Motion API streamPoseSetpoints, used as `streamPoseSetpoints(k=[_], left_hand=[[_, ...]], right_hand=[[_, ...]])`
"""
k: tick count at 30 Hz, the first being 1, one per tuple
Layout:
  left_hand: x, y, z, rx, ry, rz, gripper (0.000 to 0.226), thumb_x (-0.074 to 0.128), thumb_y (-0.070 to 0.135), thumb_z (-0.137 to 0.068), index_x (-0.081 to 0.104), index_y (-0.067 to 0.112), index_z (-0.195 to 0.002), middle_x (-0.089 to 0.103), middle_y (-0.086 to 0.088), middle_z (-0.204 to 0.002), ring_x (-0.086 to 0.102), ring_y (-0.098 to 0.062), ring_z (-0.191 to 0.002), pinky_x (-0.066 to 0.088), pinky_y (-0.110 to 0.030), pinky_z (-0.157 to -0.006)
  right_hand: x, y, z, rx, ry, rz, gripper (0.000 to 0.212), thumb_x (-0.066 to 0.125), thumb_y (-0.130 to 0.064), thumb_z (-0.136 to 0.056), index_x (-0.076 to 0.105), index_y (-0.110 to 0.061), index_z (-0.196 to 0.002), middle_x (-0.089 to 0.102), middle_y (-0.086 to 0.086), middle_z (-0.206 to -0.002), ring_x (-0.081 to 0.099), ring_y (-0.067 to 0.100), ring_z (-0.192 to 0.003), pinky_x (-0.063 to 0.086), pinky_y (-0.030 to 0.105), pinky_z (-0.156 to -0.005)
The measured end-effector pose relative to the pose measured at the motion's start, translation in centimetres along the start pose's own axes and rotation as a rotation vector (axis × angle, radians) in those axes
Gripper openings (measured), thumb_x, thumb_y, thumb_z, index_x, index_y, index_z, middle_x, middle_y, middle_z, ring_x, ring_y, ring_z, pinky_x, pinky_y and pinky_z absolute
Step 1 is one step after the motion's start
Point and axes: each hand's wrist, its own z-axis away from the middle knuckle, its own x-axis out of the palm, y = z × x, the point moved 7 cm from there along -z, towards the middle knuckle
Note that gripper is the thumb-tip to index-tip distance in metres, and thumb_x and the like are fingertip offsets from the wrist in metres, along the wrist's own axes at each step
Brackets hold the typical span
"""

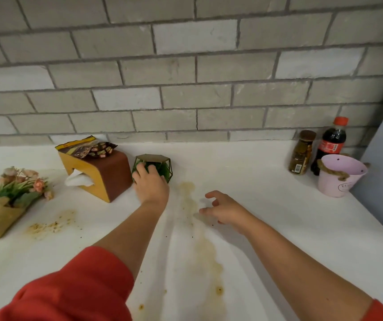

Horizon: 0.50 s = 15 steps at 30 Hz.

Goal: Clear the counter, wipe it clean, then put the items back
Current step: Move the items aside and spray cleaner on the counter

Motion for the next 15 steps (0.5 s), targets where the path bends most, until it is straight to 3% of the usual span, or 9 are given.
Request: streamPoseSetpoints(k=[7,15], left_hand=[[1.1,-1.6,-1.1,-0.032,-0.069,0.049,0.024,0.047,0.026,-0.095,0.051,0.017,-0.117,0.028,-0.018,-0.137,0.035,-0.038,-0.116,0.041,-0.046,-0.091],[1.0,-1.5,-2.0,0.044,-0.131,0.11,0.024,0.052,0.029,-0.094,0.067,0.016,-0.108,0.031,-0.015,-0.13,0.031,-0.036,-0.116,0.04,-0.043,-0.094]], right_hand=[[1.0,0.4,0.9,0.029,0.065,-0.004,0.056,0.064,-0.03,-0.086,0.042,-0.022,-0.136,0.041,0.009,-0.136,0.049,0.02,-0.112,0.045,0.029,-0.09],[1.1,0.6,2.0,0.055,0.1,-0.04,0.054,0.065,-0.028,-0.086,0.043,-0.02,-0.135,0.042,0.011,-0.136,0.047,0.018,-0.099,0.043,0.026,-0.078]])
